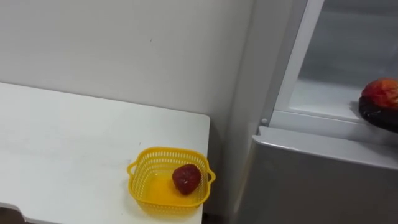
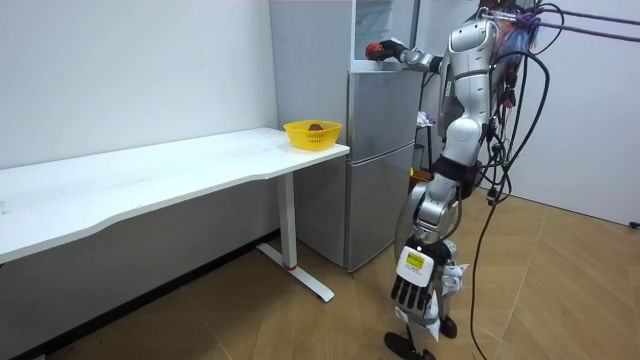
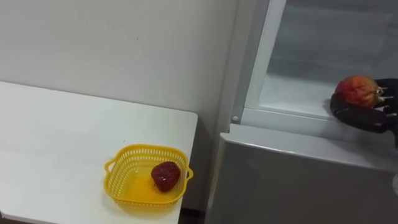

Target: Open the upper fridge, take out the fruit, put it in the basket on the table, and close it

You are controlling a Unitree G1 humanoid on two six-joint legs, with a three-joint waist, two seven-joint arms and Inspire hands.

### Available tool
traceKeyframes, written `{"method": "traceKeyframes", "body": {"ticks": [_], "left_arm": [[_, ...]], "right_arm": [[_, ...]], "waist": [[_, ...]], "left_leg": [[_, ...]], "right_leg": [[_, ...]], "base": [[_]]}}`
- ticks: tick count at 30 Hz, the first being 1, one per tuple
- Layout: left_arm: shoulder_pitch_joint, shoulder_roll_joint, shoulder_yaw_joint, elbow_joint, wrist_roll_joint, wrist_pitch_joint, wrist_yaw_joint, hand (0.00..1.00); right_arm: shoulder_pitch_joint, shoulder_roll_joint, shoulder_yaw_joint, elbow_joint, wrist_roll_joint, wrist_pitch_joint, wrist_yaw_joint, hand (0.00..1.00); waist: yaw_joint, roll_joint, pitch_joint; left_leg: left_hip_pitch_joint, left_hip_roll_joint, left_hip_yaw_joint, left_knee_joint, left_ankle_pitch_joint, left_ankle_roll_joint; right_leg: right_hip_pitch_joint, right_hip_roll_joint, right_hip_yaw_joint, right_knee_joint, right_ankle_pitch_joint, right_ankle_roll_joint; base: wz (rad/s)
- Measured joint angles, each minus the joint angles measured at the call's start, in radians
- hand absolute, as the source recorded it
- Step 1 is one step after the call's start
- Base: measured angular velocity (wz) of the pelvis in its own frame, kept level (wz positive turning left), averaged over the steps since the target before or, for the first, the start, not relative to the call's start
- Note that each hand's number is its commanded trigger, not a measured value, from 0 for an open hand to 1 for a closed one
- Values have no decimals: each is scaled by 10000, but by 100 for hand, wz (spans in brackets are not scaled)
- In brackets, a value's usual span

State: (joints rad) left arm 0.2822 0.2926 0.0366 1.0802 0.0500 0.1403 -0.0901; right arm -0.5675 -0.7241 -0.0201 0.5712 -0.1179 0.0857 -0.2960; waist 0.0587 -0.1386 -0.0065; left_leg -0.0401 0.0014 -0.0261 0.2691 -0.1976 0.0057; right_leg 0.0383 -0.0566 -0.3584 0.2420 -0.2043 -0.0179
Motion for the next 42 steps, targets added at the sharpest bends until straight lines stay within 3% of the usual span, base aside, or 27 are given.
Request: {"method": "traceKeyframes", "body": {"ticks": [11,24,27,30,32,37,42], "left_arm": [[-29,-13,-3,5,0,-9,0,0],[-21,-20,-9,41,-30,-10,3,0],[5,-20,-13,99,-201,-32,8,0],[30,-48,-14,225,-193,-174,12,0],[8,-62,-15,275,-189,-237,75,0],[-88,-175,-11,389,-190,-469,434,0],[-158,-299,-20,396,-207,-591,624,0]], "right_arm": [[-49,-360,104,-27,-161,-222,-309,100],[-62,-368,389,-77,-382,-235,-295,100],[27,-361,402,-490,-388,-200,-295,100],[162,-267,398,-1769,-719,-227,-432,100],[382,-152,398,-2525,-842,-354,-681,100],[1439,375,302,-4731,-1313,-559,-1191,100],[1920,725,301,-5819,-1629,-874,-1444,100]], "waist": [[282,-58,109],[244,-81,97],[174,-6,136],[30,153,166],[22,215,124],[0,177,83],[45,187,89]], "left_leg": [[10,22,-17,-29,-3,-69],[15,10,-12,-146,-3,-71],[41,4,2,-147,-4,-71],[139,1,33,-184,-1,-74],[197,14,86,-185,11,-86],[336,3,125,-221,16,-92],[416,31,231,-178,10,-92]], "right_leg": [[-5,47,-10,-55,-29,-42],[10,47,-4,-60,-29,-41],[141,60,-2,-238,-27,-38],[190,60,16,-233,-28,-36],[198,50,28,-217,-33,-36],[315,38,7,-259,-84,-8],[331,30,142,-324,-82,-7]], "base": [[0],[0],[2],[-2],[-5],[1],[-3]]}}
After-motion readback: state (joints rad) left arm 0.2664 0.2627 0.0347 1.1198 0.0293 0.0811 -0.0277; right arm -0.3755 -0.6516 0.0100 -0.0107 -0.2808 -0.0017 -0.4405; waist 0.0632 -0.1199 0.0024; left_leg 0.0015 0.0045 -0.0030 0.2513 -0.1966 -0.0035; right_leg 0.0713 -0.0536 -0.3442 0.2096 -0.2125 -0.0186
